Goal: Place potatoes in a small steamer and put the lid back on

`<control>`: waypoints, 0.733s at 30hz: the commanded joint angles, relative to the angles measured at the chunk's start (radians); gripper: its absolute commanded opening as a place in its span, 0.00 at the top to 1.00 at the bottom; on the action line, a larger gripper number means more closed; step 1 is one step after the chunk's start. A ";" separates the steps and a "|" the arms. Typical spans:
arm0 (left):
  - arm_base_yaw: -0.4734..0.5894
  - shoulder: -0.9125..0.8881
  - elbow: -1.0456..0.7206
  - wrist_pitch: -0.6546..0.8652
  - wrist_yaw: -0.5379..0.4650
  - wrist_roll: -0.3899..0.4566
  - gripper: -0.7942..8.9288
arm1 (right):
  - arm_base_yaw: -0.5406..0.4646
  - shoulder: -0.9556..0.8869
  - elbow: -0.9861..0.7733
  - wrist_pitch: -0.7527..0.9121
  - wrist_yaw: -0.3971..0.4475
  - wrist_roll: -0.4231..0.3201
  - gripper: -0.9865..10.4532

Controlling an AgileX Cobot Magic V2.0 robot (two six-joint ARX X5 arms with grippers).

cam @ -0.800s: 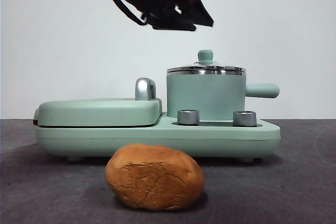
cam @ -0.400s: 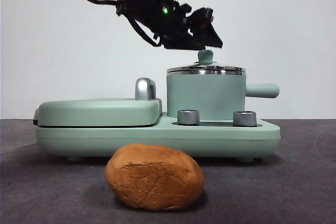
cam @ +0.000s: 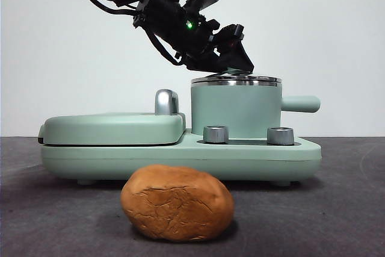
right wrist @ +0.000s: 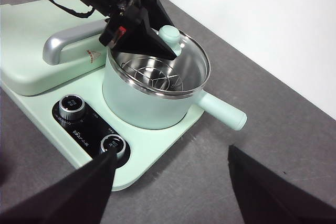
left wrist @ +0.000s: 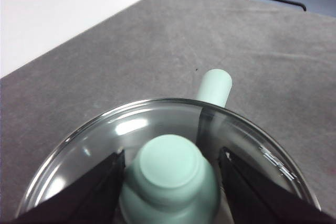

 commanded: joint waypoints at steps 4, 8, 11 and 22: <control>-0.007 0.030 0.026 0.005 -0.003 -0.005 0.65 | 0.005 0.004 0.016 0.010 0.000 0.014 0.62; -0.007 0.030 0.026 0.011 -0.003 -0.005 0.83 | 0.005 0.004 0.016 0.010 0.000 0.014 0.62; -0.007 0.030 0.026 0.019 -0.003 -0.003 0.91 | 0.005 0.004 0.016 0.010 0.000 0.014 0.62; -0.007 0.014 0.028 0.047 -0.013 0.004 0.90 | 0.005 0.004 0.016 0.009 0.000 0.014 0.62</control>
